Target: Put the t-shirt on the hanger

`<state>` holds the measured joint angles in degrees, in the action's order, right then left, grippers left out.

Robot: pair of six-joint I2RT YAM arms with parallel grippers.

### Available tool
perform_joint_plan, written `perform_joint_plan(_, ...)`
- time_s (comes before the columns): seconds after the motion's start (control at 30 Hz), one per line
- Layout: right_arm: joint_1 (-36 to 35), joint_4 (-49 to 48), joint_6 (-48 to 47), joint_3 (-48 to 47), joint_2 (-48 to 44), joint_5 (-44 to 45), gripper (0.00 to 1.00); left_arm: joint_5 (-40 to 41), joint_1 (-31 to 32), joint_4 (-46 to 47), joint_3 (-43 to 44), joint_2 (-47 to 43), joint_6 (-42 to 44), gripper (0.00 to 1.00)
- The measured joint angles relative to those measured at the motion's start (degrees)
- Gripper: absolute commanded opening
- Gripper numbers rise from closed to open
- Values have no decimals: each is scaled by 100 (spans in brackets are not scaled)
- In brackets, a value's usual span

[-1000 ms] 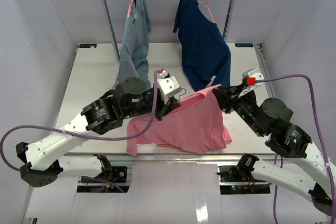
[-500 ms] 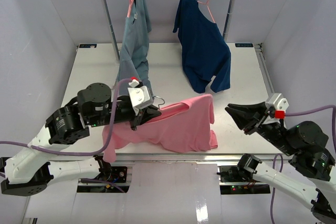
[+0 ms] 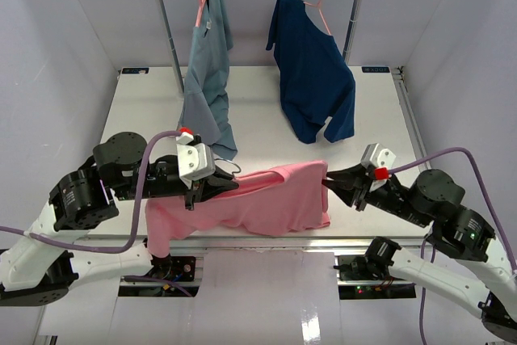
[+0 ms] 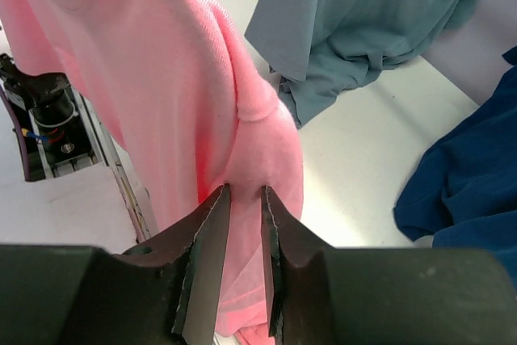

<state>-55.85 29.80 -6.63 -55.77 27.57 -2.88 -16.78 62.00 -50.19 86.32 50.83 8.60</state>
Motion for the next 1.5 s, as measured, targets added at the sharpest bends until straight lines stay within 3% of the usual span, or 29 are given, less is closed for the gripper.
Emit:
perform_joint_plan(0.13,1,-69,26,123,96,14,8,-28,0,0,0,61,3,0)
perform_joint_plan(0.7,0,-279,282,295,-221,640,8,264,0,2,-2,-117,-9,0)
perform_joint_plan(1.0,-5,-192,821,318,-683,1614,8,866,2,4,-2,-158,-120,0)
perform_joint_plan(1.33,-5,79,1330,819,-894,2606,8,999,2,179,-2,-406,-186,0)
perform_joint_plan(1.4,-3,113,1390,945,-849,2700,9,982,2,241,-2,-464,-200,0)
perform_joint_plan(1.5,-4,151,1370,1063,-762,2641,26,891,2,266,-2,-491,-201,0)
